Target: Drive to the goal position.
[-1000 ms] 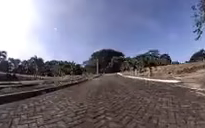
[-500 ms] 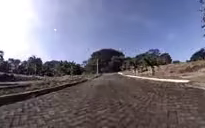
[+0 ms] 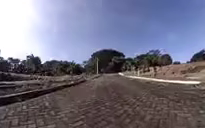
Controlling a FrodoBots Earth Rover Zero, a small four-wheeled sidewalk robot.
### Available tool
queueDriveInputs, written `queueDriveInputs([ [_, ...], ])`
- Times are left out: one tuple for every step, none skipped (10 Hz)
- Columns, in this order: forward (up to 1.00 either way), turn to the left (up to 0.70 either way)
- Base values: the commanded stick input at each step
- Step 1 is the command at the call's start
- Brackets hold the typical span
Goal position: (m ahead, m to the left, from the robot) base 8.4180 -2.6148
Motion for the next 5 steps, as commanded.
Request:
queueDriveInputs([
  [1.00, 0.00],
  [1.00, 0.00],
  [1.00, 0.00],
  [1.00, 0.00],
  [1.00, 0.00],
])
